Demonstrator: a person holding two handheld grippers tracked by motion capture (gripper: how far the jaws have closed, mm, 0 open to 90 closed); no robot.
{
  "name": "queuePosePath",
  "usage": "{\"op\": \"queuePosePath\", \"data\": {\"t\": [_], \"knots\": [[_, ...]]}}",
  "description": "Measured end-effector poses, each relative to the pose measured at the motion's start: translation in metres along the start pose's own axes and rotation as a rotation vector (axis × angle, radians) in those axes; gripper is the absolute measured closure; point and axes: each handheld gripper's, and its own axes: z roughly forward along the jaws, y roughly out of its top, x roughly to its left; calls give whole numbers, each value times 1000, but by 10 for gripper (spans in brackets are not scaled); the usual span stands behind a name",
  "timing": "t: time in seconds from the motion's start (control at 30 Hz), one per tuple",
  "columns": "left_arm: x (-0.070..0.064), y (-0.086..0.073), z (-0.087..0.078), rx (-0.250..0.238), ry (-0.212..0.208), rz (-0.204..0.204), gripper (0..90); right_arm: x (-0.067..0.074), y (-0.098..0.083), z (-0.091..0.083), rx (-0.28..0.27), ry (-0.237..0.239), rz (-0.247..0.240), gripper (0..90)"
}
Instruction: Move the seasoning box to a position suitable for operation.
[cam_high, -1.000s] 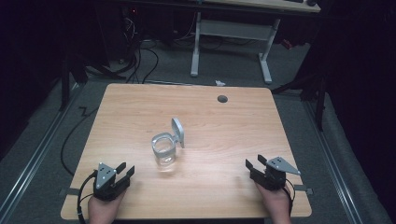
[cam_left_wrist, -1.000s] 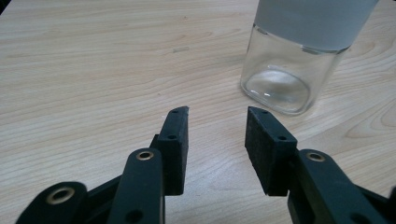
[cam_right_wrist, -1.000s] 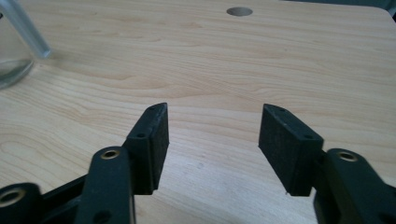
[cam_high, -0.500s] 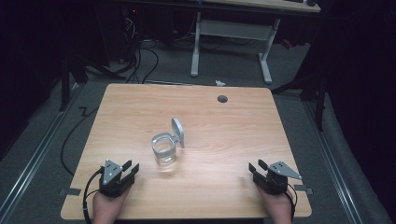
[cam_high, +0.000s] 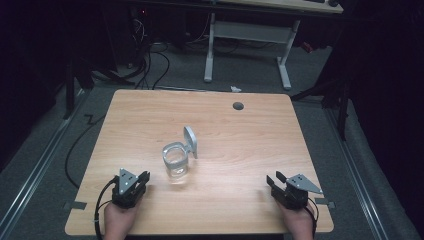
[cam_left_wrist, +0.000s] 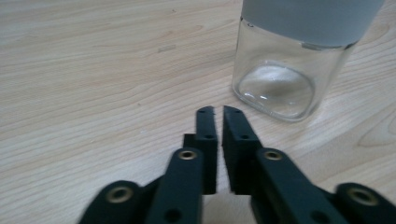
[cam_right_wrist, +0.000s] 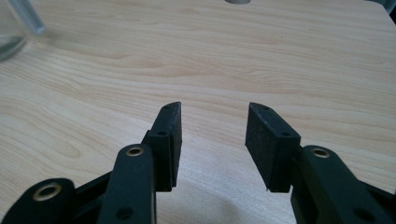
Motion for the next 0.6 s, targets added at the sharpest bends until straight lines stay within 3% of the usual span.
{"op": "queuePosePath", "data": {"t": [0.07,0.3,0.5,0.6], "knots": [[-2,0,7,10,2,24,900,-1,1,-1,-9,1,5,558],[-1,10,38,2,16,-40,900,2,1,2,-4,19,-6,544],[-1,18,71,6,13,-44,900,5,1,4,0,31,-15,540],[-3,19,77,12,3,-48,900,5,1,5,1,36,-12,540]]}}
